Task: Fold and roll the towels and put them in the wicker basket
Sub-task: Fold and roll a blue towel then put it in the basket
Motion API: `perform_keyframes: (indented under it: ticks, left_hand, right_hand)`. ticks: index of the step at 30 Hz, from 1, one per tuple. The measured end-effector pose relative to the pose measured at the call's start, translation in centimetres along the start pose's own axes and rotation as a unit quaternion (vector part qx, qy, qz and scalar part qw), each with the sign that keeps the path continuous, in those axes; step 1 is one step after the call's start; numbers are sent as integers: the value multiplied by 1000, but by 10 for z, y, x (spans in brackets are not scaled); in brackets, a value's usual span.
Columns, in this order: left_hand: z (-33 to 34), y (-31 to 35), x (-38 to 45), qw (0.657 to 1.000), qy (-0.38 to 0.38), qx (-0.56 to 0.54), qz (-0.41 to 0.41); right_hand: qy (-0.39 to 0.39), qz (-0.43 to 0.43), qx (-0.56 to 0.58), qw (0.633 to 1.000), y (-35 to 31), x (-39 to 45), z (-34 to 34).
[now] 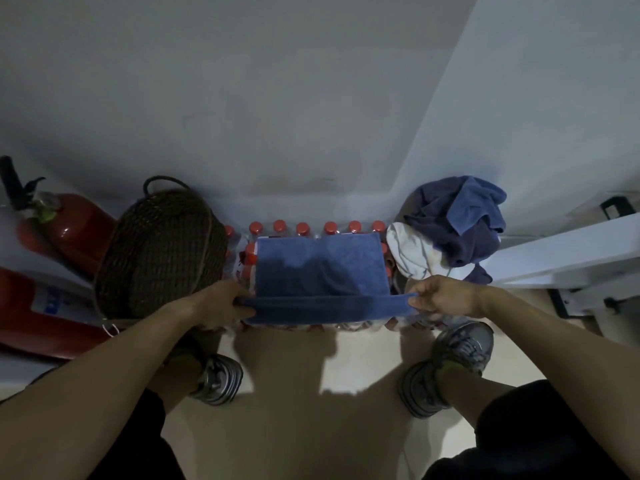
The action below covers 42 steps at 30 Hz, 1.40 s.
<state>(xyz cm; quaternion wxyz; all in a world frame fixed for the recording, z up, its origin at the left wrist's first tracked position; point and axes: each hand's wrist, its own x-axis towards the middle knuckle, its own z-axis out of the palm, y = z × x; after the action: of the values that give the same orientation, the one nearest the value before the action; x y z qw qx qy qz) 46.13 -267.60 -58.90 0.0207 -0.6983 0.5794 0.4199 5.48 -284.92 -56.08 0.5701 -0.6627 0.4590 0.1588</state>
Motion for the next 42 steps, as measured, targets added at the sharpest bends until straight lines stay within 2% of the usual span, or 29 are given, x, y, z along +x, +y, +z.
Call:
perform_keyframes:
  ticks: [3,5,7,8,11,12,14,16,19,21,24,29,33,37,40,42]
  left_hand:
    - [-15,6,-1,998,51,-35,4]
    - [-26,12,-2,984,100,-151,-4]
    - [-37,21,-5,932,105,-348,-10]
    - [-43,27,-6,905,101,-413,1]
    - [-62,45,-4,859,151,-489,34]
    - [-69,51,-3,854,182,-486,41]
    - [-83,56,-4,876,256,-404,65]
    - [-94,55,-10,903,309,-285,92]
    - [-99,48,-19,908,329,-223,130]
    - [-93,44,-23,916,307,-208,151]
    - [-70,30,-20,934,214,-226,178]
    - [-34,3,-5,973,83,-199,81]
    - [-10,-7,-1,979,32,-199,40]
    - [7,-8,-1,982,-12,-189,-14]
    - [11,-5,-3,996,-38,-77,-26]
    - [13,-3,-3,998,-42,-40,-32]
  right_hand:
    - [-27,44,102,993,-12,-1,1]
    - [11,45,198,979,-24,-4,-2]
    - [53,11,297,953,-36,-4,-5]
    - [70,-16,346,936,-43,-2,-7]
    - [144,-97,442,880,-63,2,-10]
    - [171,-127,457,863,-69,3,-12]
    - [223,-187,451,844,-79,3,-17]
    - [264,-226,406,845,-85,0,-21]
    - [290,-255,345,855,-83,-3,-22]
    - [292,-252,320,865,-79,-6,-22]
    - [264,-210,282,898,-66,-6,-12]
    - [220,-107,316,917,-33,6,24]
    - [190,-30,281,940,-3,15,48]
    - [150,1,282,948,11,16,60]
    - [118,38,285,950,15,15,62]
    - [87,65,271,956,18,14,63]
